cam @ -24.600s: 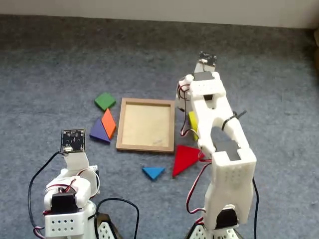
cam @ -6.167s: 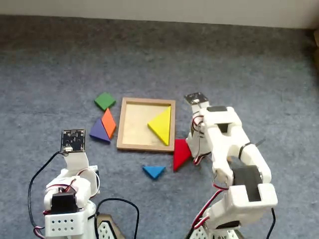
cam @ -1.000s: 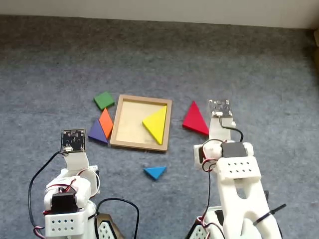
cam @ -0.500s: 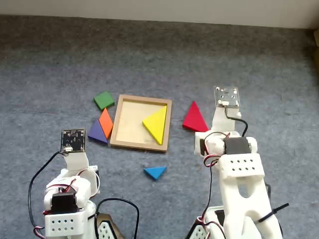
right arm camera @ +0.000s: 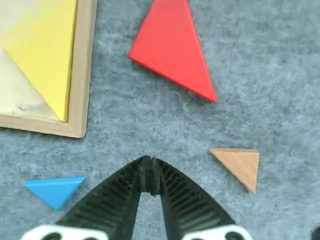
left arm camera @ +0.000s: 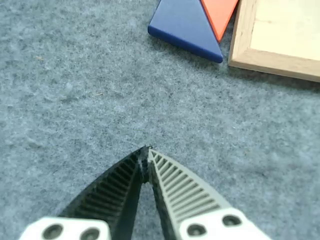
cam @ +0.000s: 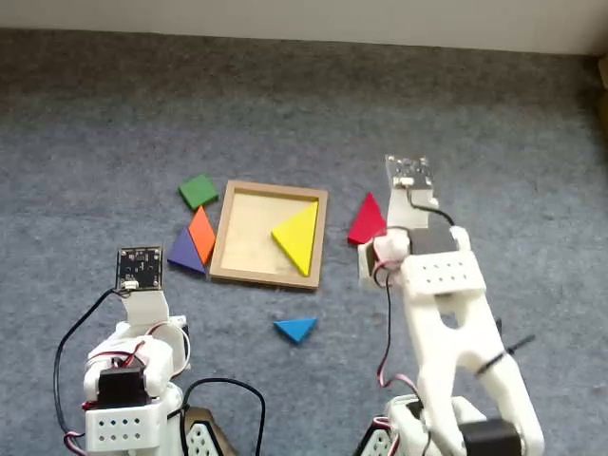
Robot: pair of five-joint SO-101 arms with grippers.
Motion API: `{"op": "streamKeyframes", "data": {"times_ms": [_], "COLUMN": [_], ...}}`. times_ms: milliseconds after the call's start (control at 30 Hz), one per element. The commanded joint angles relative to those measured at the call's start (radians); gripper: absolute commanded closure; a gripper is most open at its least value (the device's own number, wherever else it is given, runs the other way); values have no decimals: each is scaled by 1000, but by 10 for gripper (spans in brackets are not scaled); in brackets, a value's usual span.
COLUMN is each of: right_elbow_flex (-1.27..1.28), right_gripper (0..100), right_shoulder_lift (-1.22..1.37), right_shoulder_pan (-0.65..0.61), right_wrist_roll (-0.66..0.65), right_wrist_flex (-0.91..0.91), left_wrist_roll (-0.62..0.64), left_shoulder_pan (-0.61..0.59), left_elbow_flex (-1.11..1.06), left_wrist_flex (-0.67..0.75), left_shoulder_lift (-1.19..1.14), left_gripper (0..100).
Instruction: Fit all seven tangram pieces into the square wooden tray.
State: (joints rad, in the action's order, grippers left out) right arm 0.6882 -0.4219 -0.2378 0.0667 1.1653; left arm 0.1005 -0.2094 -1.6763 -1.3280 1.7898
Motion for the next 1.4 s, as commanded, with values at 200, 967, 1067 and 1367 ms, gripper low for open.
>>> {"op": "streamKeyframes", "data": {"times_ms": [200, 967, 1067, 1367], "right_elbow_flex": [-323, -654, -650, -648], "right_gripper": [962, 756, 756, 756], "right_shoulder_lift": [216, 573, 584, 582], "right_shoulder_pan": [-13, -51, -51, -47], "right_wrist_roll": [3, -264, -264, -264], "right_wrist_flex": [77, 174, 174, 174], "left_wrist_roll": [-6, -6, -6, -6], "left_shoulder_pan": [-8, -8, -8, -8], "left_elbow_flex": [-21, -21, -21, -21], "left_wrist_flex": [-5, -5, -5, -5], "left_shoulder_lift": [13, 13, 13, 13], "left_gripper": [993, 993, 993, 993]}}
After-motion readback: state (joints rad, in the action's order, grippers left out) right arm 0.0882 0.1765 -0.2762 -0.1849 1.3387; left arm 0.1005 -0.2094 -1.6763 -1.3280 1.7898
